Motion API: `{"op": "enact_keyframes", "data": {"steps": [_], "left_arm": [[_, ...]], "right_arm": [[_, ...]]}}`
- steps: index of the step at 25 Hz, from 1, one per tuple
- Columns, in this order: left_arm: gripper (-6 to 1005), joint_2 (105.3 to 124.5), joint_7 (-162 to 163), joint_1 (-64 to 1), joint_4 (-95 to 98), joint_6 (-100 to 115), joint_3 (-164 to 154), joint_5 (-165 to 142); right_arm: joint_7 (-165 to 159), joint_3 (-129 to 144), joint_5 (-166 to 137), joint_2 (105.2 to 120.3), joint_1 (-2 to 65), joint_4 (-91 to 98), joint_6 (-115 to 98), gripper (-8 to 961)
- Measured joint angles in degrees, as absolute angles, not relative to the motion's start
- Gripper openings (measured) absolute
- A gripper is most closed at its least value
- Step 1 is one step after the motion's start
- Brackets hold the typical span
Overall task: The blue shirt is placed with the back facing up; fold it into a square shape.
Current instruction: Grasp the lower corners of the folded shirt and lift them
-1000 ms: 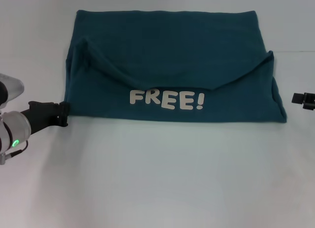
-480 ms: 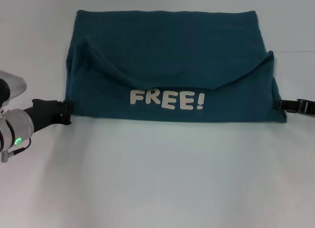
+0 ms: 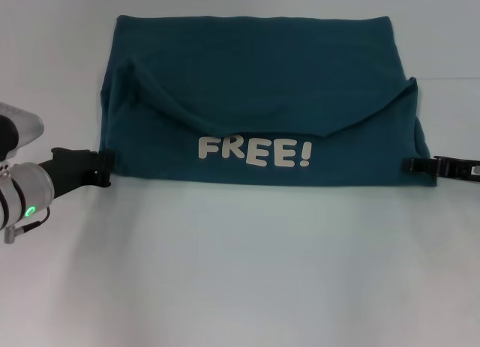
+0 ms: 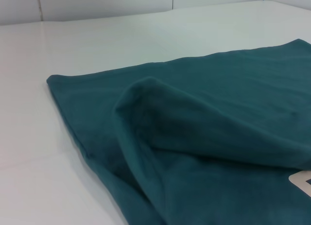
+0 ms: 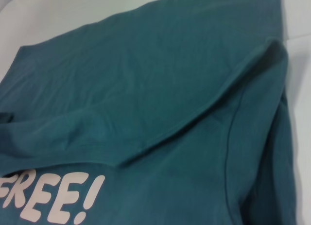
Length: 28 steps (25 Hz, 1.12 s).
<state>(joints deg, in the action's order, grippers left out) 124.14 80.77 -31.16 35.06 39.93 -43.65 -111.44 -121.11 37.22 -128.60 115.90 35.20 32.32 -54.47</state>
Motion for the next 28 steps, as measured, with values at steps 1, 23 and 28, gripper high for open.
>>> {"op": "enact_keyframes", "data": {"steps": [1, 23, 28], "left_arm": [[-1, 124.13, 80.77, -31.24, 35.02, 39.88, -43.65, -111.44], [0, 124.16, 84.43, -30.01, 37.22, 40.78, -44.67, -112.60], [1, 124.26, 88.75, -27.60, 42.02, 45.64, -46.55, -113.59]], "right_arm": [[-121.09, 37.40, -128.60, 115.96, 35.37, 32.05, -54.23, 595], [-120.01, 36.81, -127.93, 115.19, 33.53, 33.60, -59.27, 95], [-119.51, 35.76, -127.85, 114.78, 32.28, 35.31, -61.21, 34]]}}
